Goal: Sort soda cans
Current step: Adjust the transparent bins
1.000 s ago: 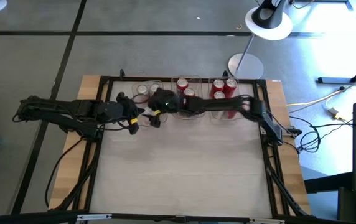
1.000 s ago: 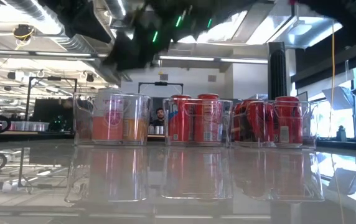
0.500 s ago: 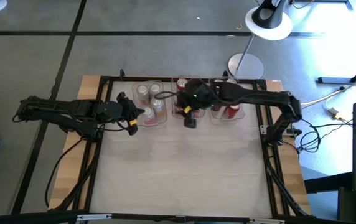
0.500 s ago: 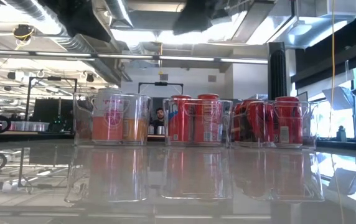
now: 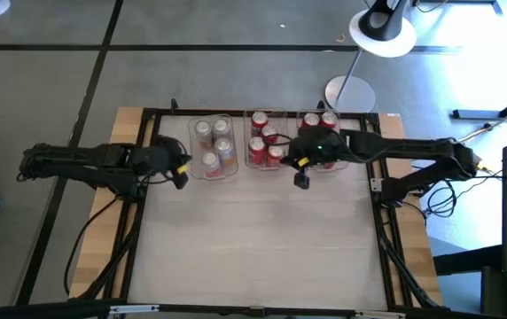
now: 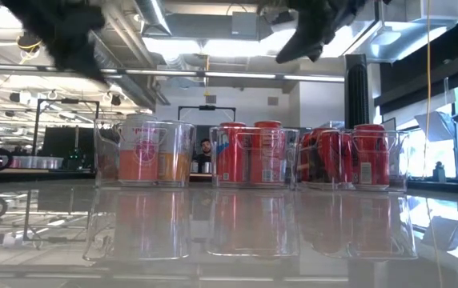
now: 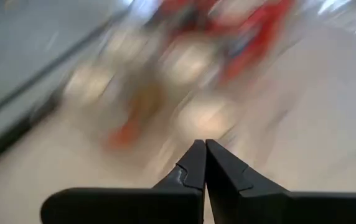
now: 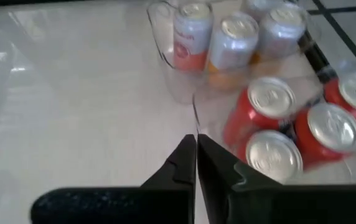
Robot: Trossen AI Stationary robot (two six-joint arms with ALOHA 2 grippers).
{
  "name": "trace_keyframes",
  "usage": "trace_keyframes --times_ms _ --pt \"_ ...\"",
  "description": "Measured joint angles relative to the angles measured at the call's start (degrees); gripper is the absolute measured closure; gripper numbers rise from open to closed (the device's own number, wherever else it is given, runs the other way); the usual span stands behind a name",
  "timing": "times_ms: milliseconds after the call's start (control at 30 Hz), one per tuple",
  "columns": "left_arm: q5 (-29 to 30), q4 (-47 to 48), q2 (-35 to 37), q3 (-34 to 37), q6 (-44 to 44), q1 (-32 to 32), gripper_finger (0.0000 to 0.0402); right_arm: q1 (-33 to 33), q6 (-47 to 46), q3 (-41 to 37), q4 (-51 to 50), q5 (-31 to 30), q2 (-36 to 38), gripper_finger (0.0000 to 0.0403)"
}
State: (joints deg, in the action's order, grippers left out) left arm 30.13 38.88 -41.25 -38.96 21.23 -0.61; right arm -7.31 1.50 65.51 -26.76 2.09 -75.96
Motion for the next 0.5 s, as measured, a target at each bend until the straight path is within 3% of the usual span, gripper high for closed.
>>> trace_keyframes --times_ms 200,500 --pt "-2.17 16.72 -1.96 -0.11 12.68 7.96 0.0402 -0.73 -0.12 -5.01 2.97 -0.11 3.34 0.0384" --pt "-6.46 13.26 -11.65 1.10 2.54 20.47 0.0401 -0.64 3.48 -5.41 3.24 0.00 2.44 0.0384"
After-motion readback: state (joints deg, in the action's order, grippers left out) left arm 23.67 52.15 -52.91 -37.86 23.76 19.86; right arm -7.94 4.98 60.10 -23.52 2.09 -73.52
